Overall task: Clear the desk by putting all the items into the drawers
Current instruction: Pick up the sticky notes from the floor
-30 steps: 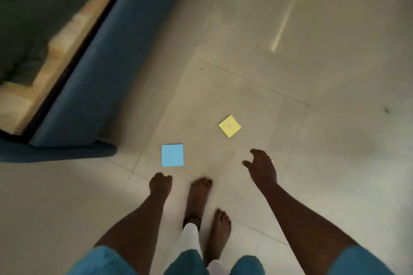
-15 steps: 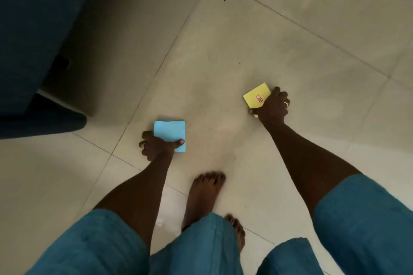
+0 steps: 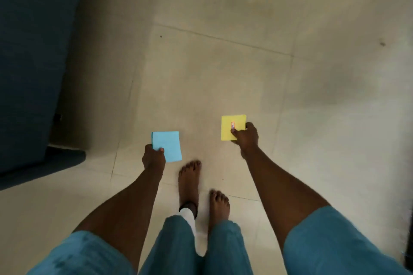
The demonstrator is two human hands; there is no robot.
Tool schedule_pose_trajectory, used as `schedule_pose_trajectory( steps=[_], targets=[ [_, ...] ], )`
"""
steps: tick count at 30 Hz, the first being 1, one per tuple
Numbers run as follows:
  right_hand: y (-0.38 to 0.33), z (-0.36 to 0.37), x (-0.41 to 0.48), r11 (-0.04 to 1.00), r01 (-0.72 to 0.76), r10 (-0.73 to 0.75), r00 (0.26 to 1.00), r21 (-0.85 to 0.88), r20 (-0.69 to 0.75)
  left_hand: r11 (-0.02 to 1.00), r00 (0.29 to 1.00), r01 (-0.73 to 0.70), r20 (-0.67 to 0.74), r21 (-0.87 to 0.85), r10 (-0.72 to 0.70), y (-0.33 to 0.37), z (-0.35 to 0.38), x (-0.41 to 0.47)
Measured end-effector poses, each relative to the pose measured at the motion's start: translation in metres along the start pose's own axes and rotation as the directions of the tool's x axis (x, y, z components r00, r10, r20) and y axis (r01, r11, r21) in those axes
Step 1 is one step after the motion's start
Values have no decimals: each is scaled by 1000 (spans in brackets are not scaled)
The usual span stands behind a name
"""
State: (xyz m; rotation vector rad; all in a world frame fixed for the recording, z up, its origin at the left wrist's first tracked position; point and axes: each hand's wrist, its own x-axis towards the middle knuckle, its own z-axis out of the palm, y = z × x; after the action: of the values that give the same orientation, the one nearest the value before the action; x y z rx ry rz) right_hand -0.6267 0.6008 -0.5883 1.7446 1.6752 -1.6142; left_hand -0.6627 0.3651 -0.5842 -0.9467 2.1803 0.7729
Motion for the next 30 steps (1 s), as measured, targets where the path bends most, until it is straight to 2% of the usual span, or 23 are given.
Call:
schedule_pose_trajectory(
  steps=[5, 8, 10, 13, 15, 17, 20, 24, 28, 30],
  targets=[
    [-12, -105, -119, 923, -124, 155, 986, 365, -56, 975, 965, -209, 175, 73, 194, 55, -19, -130],
    [-19, -191, -203, 830, -138, 232, 966, 541, -110, 936, 900, -346, 305, 69, 311, 96, -23, -238],
    [-22, -239, -252, 803, -115, 242, 960, 585, -143, 912, 838, -409, 408, 31, 362, 114, -26, -309],
    [-20, -330, -334, 760, -26, 245, 937, 649, -249, 845, 719, -529, 571, 78, 397, 136, -21, -422],
    [-23, -368, -366, 718, 33, 261, 913, 695, -313, 791, 663, -599, 629, 121, 406, 139, -14, -468],
    [-10, -414, -409, 630, 101, 307, 878, 770, -366, 673, 541, -730, 703, 119, 462, 140, -7, -536],
    [17, -465, -466, 490, 246, 338, 830, 836, -442, 510, 384, -851, 810, 124, 443, 122, 6, -626],
    [86, -528, -532, 348, 361, 447, 748, 865, -491, 310, 194, -949, 888, 62, 417, 63, 39, -731],
    [156, -573, -593, 267, 480, 525, 654, 835, -544, 203, 54, -979, 946, -12, 319, -3, 63, -816],
    [187, -590, -621, 237, 514, 586, 601, 824, -544, 183, 1, -982, 962, -51, 273, -34, 64, -858]
  ],
)
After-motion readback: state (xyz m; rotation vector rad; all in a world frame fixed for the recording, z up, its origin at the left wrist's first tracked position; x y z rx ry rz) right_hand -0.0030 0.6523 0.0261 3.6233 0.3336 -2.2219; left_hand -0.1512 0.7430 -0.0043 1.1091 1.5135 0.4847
